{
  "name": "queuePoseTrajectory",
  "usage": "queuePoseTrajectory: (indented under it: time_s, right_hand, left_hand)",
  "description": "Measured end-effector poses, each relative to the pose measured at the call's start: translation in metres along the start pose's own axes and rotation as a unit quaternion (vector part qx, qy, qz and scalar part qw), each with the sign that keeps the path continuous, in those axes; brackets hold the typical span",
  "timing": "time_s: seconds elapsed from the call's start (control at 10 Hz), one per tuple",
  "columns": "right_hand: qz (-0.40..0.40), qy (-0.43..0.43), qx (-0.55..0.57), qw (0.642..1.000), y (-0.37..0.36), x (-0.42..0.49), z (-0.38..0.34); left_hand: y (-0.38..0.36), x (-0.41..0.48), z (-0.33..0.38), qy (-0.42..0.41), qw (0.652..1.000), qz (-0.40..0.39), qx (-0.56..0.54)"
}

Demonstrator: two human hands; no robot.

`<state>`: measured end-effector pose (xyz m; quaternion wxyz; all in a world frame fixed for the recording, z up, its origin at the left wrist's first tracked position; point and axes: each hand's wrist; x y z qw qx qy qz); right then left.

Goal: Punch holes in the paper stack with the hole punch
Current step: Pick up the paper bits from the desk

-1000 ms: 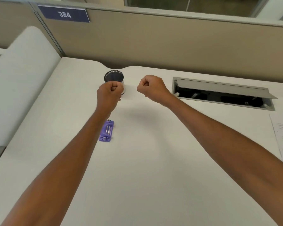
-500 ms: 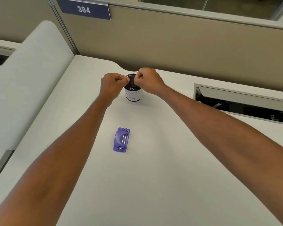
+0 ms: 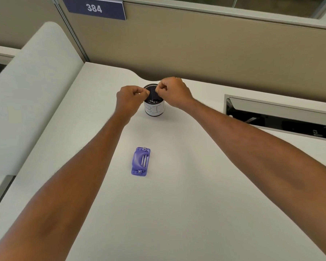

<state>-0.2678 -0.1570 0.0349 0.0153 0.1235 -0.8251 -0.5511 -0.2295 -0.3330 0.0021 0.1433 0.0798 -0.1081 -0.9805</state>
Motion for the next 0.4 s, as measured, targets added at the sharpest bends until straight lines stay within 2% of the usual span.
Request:
queuePoseTrajectory:
  time_s: [0.2, 0.3, 0.4]
  right_hand:
    - [0.006, 0.005, 0.014, 1.000, 0.006, -0.009, 0.001]
    - [0.073, -0.025, 0.036, 0.996, 0.042, -0.037, 0.018]
    - [0.076, -0.028, 0.033, 0.996, 0.032, -0.046, 0.034]
  left_hand:
    - [-0.005, -0.009, 0.005, -0.016, 1.000, 0.015, 0.016]
    - [-0.025, -0.037, 0.045, -0.052, 0.999, 0.014, -0.002]
    - [-0.027, -0.042, 0.042, -0.052, 0.998, 0.018, 0.041]
Point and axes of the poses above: each hand's wrist, its own x-axis towards the middle knuckle, its own y-axis out of the back of the hand, z = x × y, and after that the axes turned 15 degrees about -x, right-handed
